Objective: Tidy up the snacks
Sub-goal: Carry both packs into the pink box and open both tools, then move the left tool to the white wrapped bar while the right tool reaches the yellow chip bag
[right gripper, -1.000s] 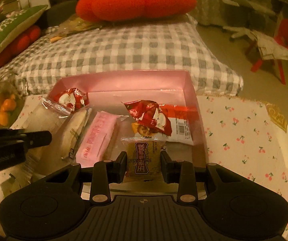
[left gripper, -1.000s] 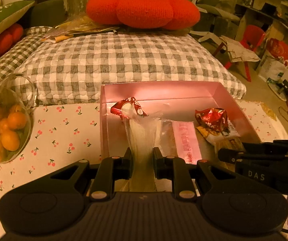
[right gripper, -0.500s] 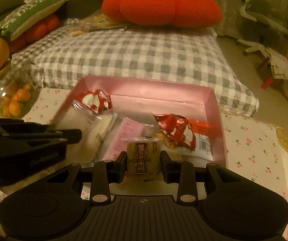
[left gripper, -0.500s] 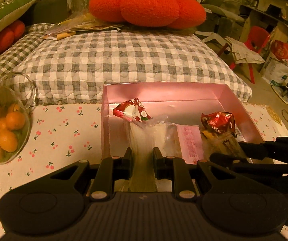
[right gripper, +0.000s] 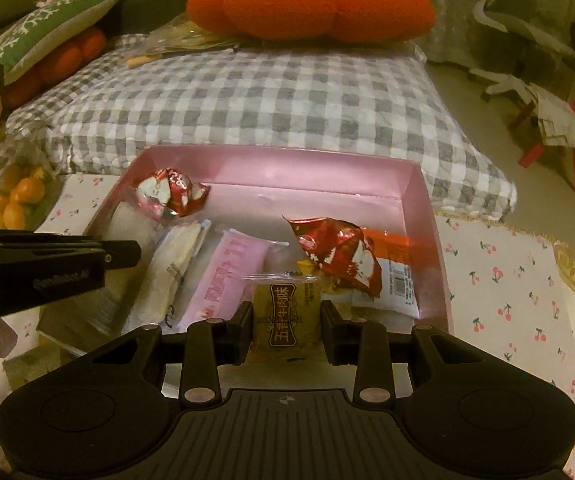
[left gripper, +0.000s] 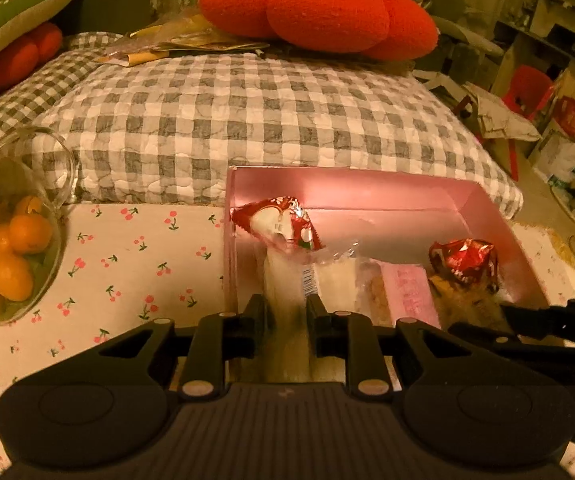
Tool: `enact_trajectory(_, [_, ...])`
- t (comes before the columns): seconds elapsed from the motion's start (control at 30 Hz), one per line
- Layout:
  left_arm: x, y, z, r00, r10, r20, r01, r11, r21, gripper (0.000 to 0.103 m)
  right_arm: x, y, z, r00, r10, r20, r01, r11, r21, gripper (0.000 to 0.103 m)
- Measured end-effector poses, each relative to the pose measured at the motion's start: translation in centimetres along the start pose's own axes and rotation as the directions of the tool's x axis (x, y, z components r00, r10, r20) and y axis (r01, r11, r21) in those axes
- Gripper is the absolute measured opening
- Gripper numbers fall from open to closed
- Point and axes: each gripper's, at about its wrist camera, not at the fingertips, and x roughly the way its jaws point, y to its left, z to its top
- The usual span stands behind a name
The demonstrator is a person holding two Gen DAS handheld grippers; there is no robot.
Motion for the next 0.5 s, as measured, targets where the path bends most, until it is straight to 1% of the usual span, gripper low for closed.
enact_trajectory(0.13, [-0.6, -0.3, -0.2, 1.0, -0.005, 0.012, 0.005, 1.0, 0.009, 0.034, -0.4, -0.4, -0.2, 1.0, 0.014, -0.003, -0.014, 1.0, 0.022, 0.04])
enact_trajectory(0.2, [-1.2, -0.4, -0.4, 1.0, -0.008, 0.018, 0.007, 1.0, 0.009, 0.042, -0.9, -0.5, -0.3, 1.0, 0.012, 0.006, -0.012, 1.0, 0.026, 0.049])
enact_trajectory(0.37, [-2.3, -0.3, -0.7, 0.999, -0.045, 0.03, 0.045, 0.999, -0.006, 0.057, -2.5, -0.8, -0.7, 0.999, 0.038, 0.032, -0.04, 0.998, 0.057, 0.066])
enact_trajectory(0.4, [-2.6, -0.3, -0.9, 0.998, -0.048, 0.032, 0.048, 0.999, -0.007, 0.064, -3.0, -0.9, -0.9, 0.998, 0.043, 0.038, -0.045, 0.997, 0.061, 0.068])
enact_trajectory(0.47, [-3.4, -0.4, -1.3, 0.998, -0.042, 0.041, 0.042, 0.999, -0.003, 0.071, -3.7, -1.0, -1.1, 0.998, 0.048, 0.045, -0.051, 0.997, 0.06, 0.069])
enact_trajectory(0.5, [-3.7, -0.4, -1.5, 0.998, -0.045, 0.046, 0.045, 0.999, 0.003, 0.072, -4.1, -1.0, -1.3, 0.998, 0.05, 0.049, -0.053, 0.997, 0.055, 0.07])
